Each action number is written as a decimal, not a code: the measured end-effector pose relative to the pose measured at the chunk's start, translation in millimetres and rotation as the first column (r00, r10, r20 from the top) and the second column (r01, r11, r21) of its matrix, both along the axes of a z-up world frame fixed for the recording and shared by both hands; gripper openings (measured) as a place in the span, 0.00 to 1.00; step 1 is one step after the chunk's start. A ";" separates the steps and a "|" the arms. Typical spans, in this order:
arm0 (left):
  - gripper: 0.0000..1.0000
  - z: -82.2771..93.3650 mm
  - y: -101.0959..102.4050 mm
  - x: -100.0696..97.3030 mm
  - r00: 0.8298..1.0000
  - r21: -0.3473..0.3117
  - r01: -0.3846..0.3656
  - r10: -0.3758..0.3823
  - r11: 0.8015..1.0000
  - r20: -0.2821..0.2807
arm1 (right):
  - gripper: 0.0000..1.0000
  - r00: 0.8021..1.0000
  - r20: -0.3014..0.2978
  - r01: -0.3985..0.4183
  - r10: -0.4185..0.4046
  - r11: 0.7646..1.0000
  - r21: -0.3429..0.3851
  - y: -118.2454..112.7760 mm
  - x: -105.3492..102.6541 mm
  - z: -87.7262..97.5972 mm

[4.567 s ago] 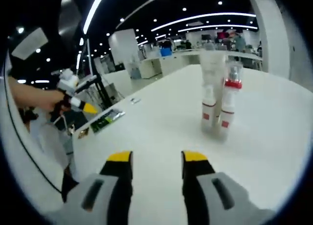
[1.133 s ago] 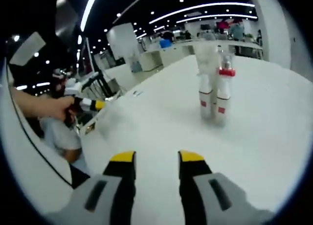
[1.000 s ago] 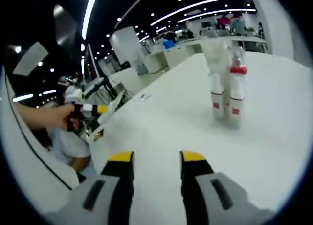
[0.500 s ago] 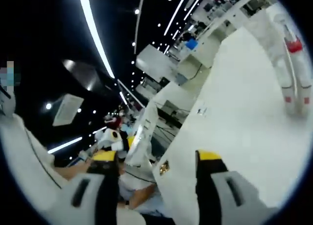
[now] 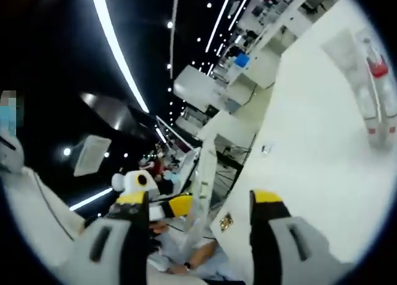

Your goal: Arrange the skincare products in the storage area until every visible bottle or jar stands upright without overlapping.

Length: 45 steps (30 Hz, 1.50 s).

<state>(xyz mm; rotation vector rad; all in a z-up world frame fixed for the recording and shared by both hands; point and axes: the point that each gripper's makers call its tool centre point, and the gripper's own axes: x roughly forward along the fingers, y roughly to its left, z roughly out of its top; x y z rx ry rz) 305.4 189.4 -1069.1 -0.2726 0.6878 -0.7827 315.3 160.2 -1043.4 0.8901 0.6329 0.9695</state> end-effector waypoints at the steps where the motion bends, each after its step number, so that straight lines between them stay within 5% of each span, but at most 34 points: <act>1: 0.01 0.1 -6.4 -1.5 0.999 0.041 0.031 -0.032 0.999 0.015 | 0.55 1.000 -0.016 0.000 0.000 1.000 -0.006 0.4 -0.2 -0.8; 5: 0.01 2.1 -24.3 -6.6 0.990 0.138 0.121 -0.130 0.983 0.062 | 0.24 0.999 -0.040 0.025 -0.027 0.999 -0.029 -9.1 1.3 -1.8; 12: 0.02 5.5 -37.4 -11.4 0.981 0.184 0.140 -0.161 0.973 0.107 | 0.00 0.998 -0.052 0.026 -0.031 0.996 -0.084 -27.0 -4.9 -13.9; 16: 0.10 4.7 -39.4 -13.4 0.983 0.137 0.126 -0.142 0.983 0.115 | 0.00 0.999 -0.046 0.009 -0.012 0.997 -0.071 -34.5 -9.4 -7.8; 19: 0.36 3.4 -34.5 -11.8 0.990 0.103 0.090 -0.100 0.991 0.096 | 0.00 0.999 -0.038 -0.010 0.009 0.999 -0.045 -40.9 -12.1 -1.5; 24: 0.44 20.3 -27.0 -8.1 0.998 -0.128 0.042 -0.037 0.991 0.042 | 0.00 0.991 -0.022 -0.130 0.130 0.992 0.002 -43.7 -25.8 6.6; 28: 0.44 39.7 -37.0 -15.3 0.990 -0.376 0.098 -0.128 0.922 -0.055 | 0.00 0.976 0.026 -0.215 0.214 0.975 0.062 -41.9 -38.8 26.4; 30: 0.40 44.7 -41.6 -18.0 0.985 -0.398 0.138 -0.167 0.907 -0.041 | 0.00 0.972 0.041 -0.234 0.231 0.969 0.076 -41.3 -41.0 31.2; 33: 0.20 49.4 -47.8 -25.3 0.969 -0.420 0.208 -0.245 0.883 -0.037 | 0.00 0.970 0.049 -0.240 0.237 0.968 0.078 -42.2 -39.0 33.4; 34: 0.19 47.8 -46.3 -19.9 0.974 -0.422 0.178 -0.221 0.889 -0.056 | 0.00 0.971 0.049 -0.239 0.235 0.967 0.085 -44.6 -36.8 33.5; 38: 0.02 63.4 -49.5 -24.1 0.960 -0.525 0.189 -0.268 0.830 -0.077 | 0.00 0.976 0.041 -0.215 0.212 0.970 0.111 -51.7 -31.5 34.8; 41: 0.01 67.2 -51.9 -22.5 0.965 -0.544 0.176 -0.254 0.821 -0.071 | 0.00 0.979 0.066 -0.202 0.195 0.970 0.136 -54.2 -28.8 41.4; 44: 0.01 75.2 -53.0 -14.1 0.972 -0.625 0.115 -0.217 0.772 -0.090 | 0.06 0.984 0.148 -0.121 0.099 0.981 0.153 -60.7 -13.1 50.9; 45: 0.01 76.2 -51.7 -10.0 0.974 -0.649 0.087 -0.202 0.756 -0.105 | 0.13 0.986 0.125 -0.133 0.114 0.980 0.152 -60.1 -15.8 49.1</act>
